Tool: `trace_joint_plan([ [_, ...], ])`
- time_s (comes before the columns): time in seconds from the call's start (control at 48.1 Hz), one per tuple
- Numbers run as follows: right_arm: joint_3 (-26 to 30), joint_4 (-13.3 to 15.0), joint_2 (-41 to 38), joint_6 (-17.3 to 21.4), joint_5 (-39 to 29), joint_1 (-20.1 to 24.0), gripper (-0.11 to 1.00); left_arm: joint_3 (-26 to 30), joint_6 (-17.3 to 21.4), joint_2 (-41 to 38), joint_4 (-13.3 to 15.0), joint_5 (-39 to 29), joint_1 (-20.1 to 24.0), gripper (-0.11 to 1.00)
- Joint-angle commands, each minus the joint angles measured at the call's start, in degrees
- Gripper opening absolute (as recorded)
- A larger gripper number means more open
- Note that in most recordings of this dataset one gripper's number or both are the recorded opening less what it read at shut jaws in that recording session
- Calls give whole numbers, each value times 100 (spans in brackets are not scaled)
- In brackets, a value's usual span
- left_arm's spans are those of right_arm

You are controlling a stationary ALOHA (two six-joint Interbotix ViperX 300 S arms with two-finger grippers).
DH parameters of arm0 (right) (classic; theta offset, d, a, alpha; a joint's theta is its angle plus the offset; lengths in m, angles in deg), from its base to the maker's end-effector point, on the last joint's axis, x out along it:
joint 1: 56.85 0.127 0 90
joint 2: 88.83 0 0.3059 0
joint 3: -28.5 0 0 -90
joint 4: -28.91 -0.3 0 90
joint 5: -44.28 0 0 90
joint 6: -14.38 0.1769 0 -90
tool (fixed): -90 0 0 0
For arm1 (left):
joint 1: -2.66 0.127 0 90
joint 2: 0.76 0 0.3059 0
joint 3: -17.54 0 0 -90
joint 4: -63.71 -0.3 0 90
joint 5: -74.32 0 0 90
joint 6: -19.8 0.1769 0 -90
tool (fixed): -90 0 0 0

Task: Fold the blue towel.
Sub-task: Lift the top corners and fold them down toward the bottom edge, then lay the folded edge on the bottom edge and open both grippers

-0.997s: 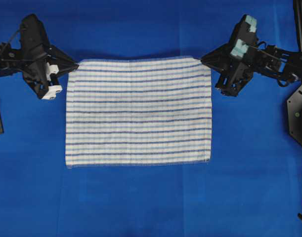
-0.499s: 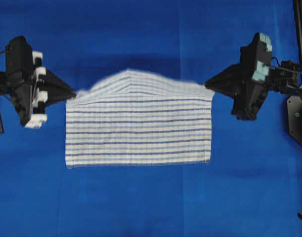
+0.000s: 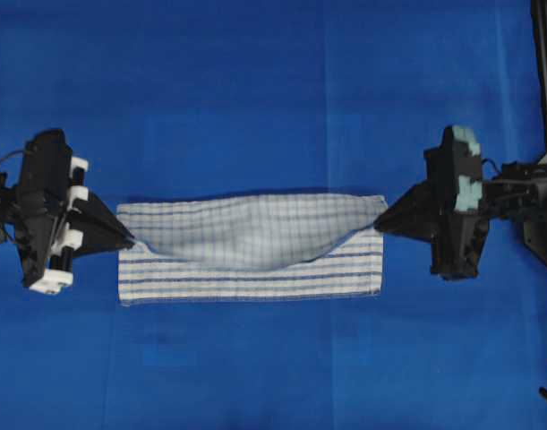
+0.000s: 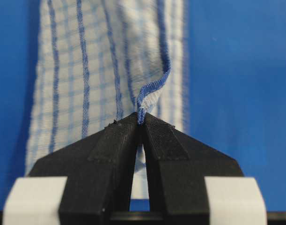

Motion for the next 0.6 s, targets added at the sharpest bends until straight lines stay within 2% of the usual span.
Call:
trace_joint_plan([
  [0.0,132,-158,-149,-9,141,237,-2,185,-9,-167,0,70,-176,3],
  [0.208,185,-536,-765,-9,387,703,-2,308,-9,-835,0,220,-308,3],
  [0.374,281,-747,-1301,-9,404,853,-2,422,-9,-1301,0,264,-299,3],
  [0.582,492,-773,-1670,-9,378,958,-1,475,-9,-1441,0,255,-308,3],
])
